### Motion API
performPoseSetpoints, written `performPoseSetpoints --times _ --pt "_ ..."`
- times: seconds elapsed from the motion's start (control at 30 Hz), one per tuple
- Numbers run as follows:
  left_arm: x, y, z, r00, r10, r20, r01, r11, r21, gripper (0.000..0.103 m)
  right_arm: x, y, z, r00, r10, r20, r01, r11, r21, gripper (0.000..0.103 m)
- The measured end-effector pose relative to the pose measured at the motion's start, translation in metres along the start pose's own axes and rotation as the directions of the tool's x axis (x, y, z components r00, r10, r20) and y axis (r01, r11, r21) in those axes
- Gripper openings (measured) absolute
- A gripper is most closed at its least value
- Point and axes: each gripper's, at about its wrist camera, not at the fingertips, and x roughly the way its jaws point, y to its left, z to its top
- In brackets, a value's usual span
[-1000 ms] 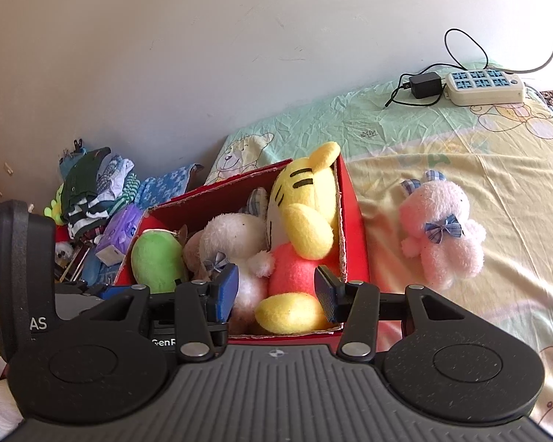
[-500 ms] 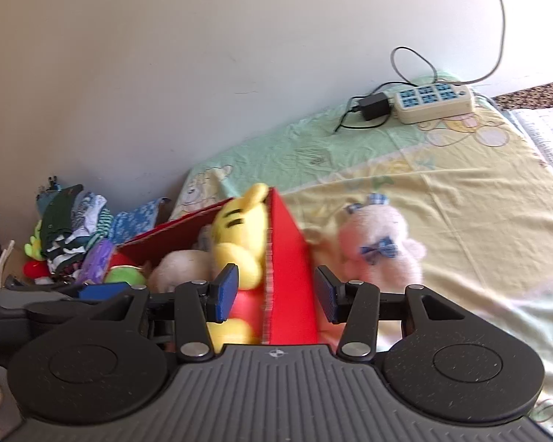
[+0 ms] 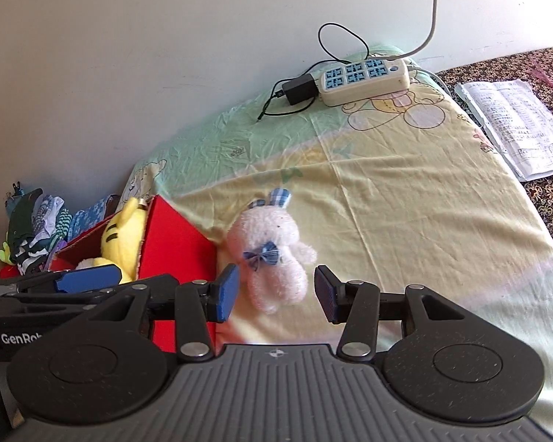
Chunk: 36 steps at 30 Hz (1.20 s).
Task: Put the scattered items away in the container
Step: 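Move the right gripper out of the box toward the pink bunny plush, then lower the open right gripper around the pink bunny plush's bow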
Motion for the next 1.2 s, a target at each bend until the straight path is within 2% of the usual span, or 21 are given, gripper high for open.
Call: performPoseSetpoints --times 0.3,0.47,0.7,0.83,1.1,1.2 --pt "0.057 -0.03 -0.002 0.997 0.009 -0.08 -0.014 0.998 -0.061 0.087 0.015 -0.06 0.02 0.998 0.031 -0.061 -0.029 0.999 0.043 0.049" --pt "0.081 -0.039 -0.006 0.994 0.016 -0.112 -0.024 0.997 -0.079 0.087 0.027 -0.078 0.028 0.993 0.066 -0.096 -0.061 0.997 0.054 0.049" --pt "0.107 -0.043 -0.011 0.988 0.054 -0.147 -0.066 0.995 -0.074 0.087 0.046 -0.079 0.038 0.982 0.123 -0.141 -0.12 0.992 0.03 0.049" --pt "0.119 -0.034 -0.015 0.985 0.056 -0.161 -0.074 0.992 -0.106 0.09 0.062 -0.074 0.041 0.971 0.156 -0.181 -0.157 0.988 0.006 0.05" --pt "0.142 -0.018 -0.02 0.985 0.062 -0.159 -0.085 0.987 -0.14 0.095 0.108 -0.062 0.05 0.939 0.208 -0.275 -0.222 0.975 -0.023 0.05" --pt "0.147 -0.007 -0.02 0.987 0.046 -0.152 -0.074 0.981 -0.181 0.097 0.124 -0.059 0.054 0.926 0.232 -0.298 -0.251 0.968 -0.027 0.052"
